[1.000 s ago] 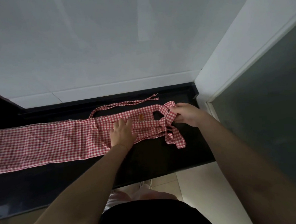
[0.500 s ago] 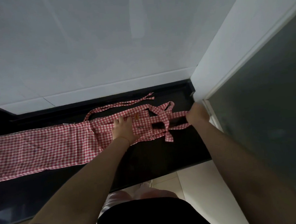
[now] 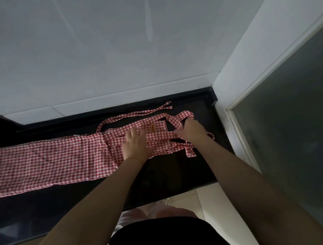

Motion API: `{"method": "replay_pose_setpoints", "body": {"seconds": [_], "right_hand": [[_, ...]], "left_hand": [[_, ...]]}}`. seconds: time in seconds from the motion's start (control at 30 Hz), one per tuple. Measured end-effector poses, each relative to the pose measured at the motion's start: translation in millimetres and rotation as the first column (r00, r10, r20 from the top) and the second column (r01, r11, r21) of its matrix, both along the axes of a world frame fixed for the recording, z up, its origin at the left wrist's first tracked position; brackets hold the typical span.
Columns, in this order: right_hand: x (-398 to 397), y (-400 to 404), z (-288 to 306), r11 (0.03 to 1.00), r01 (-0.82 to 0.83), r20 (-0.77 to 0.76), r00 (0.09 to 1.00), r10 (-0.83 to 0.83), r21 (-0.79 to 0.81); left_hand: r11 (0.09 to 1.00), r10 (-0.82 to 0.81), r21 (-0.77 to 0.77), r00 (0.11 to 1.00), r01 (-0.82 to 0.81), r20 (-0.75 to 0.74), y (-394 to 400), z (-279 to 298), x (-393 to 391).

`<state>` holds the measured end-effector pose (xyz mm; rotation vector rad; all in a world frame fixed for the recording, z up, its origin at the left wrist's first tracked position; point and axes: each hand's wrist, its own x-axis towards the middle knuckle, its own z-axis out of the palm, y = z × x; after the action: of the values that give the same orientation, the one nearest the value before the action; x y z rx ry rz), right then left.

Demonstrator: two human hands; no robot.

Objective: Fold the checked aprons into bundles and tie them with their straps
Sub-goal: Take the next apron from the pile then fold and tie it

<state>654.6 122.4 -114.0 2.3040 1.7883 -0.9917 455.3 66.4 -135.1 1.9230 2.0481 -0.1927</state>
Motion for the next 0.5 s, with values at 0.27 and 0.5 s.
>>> {"method": "replay_pose_setpoints", "body": {"seconds": [0.27, 0.5], "right_hand": [[0, 24, 26, 0.931, 0.312, -0.313, 0.88, -0.358, -0.189], [45, 7, 40, 0.921, 0.03, -0.223, 0.967, -0.126, -0.387]], "left_hand": [[0.991, 0.07, -0.119, 0.996, -0.063, 0.058, 3, 0, -13], [0.984, 0.123, -0.133, 0.991, -0.115, 0.054, 4, 5, -4]]}}
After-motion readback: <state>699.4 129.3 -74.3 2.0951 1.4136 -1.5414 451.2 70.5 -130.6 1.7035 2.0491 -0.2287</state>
